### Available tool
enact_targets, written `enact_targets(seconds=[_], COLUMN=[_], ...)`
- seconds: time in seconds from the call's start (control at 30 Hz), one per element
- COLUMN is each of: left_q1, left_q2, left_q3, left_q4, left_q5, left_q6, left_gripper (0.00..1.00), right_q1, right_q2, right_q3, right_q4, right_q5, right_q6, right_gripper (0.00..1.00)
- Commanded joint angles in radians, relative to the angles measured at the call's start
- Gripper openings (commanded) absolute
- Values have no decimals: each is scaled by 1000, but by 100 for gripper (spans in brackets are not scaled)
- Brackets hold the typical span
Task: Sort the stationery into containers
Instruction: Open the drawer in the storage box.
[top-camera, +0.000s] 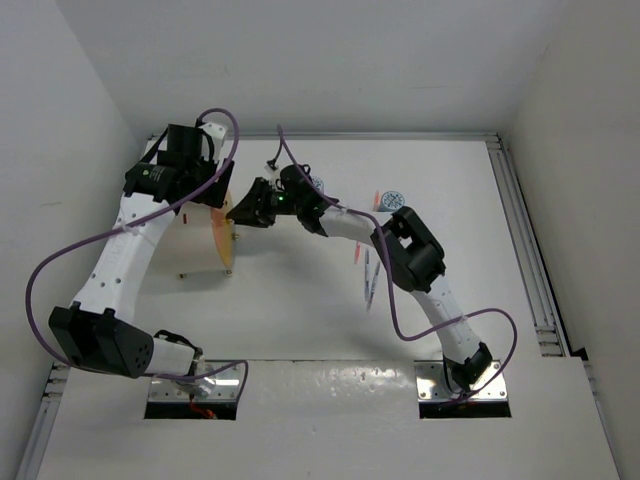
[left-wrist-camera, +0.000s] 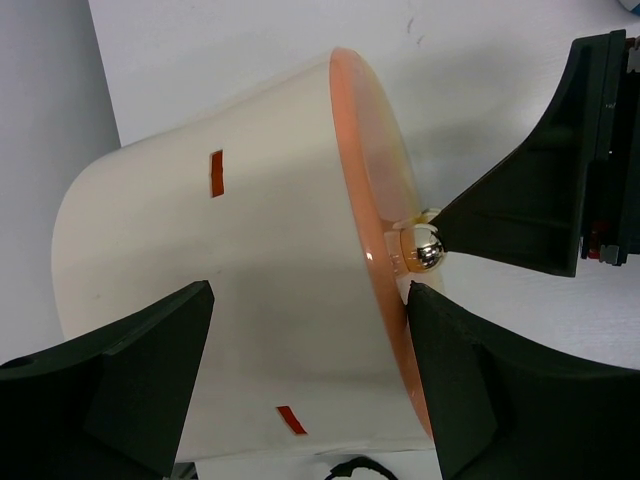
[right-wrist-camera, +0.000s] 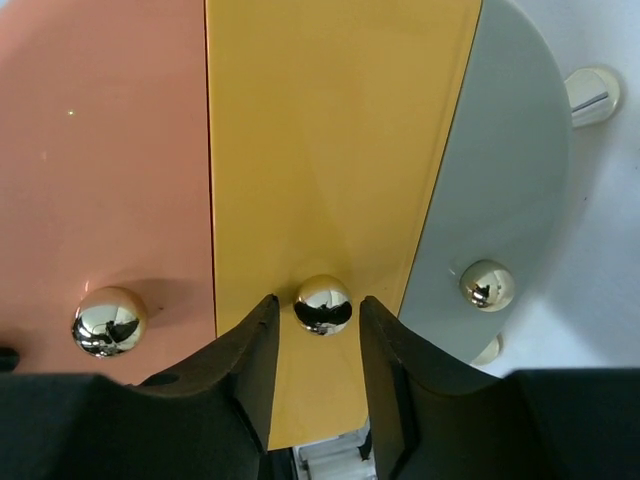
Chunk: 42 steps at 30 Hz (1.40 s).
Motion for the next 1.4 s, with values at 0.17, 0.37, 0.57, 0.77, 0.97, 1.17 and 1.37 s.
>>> enact_targets(seconds=[0.17, 0.37, 0.57, 0.77, 0.97, 1.17, 1.37], left_q1=[19, 34, 56, 79, 103, 117, 125], left_q2=[3, 6, 6, -8, -9, -6, -9], left_q3=[-3, -4, -7, -21, -29, -30, -32], left_q4=[-16, -17, -29, -31, -26, -14, -5], left_q5=[0, 12, 20, 9, 20, 32, 46], left_q6=[-4, -4, 1, 6, 10, 13, 15], left_gripper=[85, 84, 84, 84, 84, 84, 84], right_q1=[17, 17, 6, -20, -58, -95, -136], right_q2=[2, 0, -18, -64, -109, -166, -228], right_q3=[36, 28, 7, -60, -134, -214, -297], right_q4=[56, 62, 68, 76, 87, 91, 77], right_q5=[-16, -19, -25, -39, -54, -85, -105], right_q6=[17, 29, 28, -6, -21, -50, -82], right_gripper=[31, 13, 0, 0, 0, 0, 0])
